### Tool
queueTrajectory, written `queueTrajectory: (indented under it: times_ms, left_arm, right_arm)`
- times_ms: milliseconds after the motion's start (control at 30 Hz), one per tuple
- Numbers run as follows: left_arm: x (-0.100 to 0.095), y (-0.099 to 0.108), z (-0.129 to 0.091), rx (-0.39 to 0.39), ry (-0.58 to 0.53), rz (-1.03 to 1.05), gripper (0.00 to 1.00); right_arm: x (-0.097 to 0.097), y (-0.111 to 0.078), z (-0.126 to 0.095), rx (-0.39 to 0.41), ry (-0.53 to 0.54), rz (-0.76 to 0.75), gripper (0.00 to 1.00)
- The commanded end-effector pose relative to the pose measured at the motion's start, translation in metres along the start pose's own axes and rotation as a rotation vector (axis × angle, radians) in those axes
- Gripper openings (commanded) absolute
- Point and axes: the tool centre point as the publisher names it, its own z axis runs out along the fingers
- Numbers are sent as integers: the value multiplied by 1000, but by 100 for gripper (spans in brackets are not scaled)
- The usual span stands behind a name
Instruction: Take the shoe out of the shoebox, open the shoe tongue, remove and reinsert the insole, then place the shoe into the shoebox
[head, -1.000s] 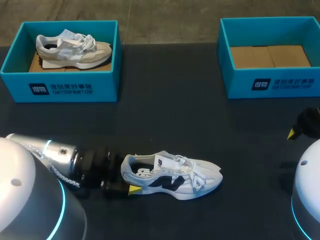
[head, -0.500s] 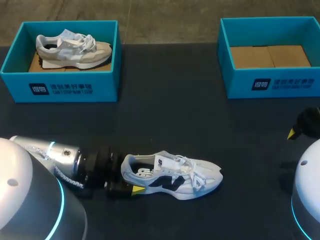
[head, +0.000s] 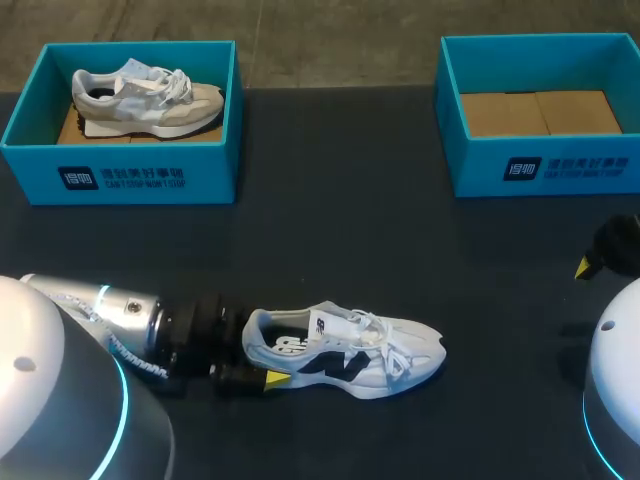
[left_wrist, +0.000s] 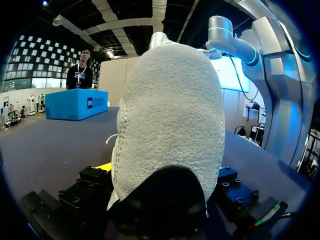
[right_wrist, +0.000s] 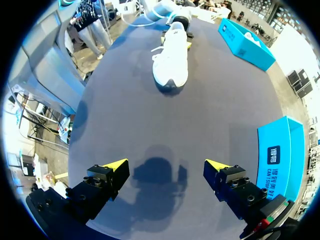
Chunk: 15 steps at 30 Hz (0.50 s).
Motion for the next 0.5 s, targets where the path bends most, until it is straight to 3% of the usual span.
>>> queueTrajectory:
  times_ms: [33,267,500]
  left_arm:
    - [0,2,4,-3,-5,-1,0]
    - [0,2,4,-3,-5,-1,0]
    - [0,2,4,-3,-5,-1,0]
  right_arm:
    - [1,1,1,4,-2,1,100]
    - [1,1,1,4,-2,1,100]
    - [-13,44,-20,93,-28,-59,100]
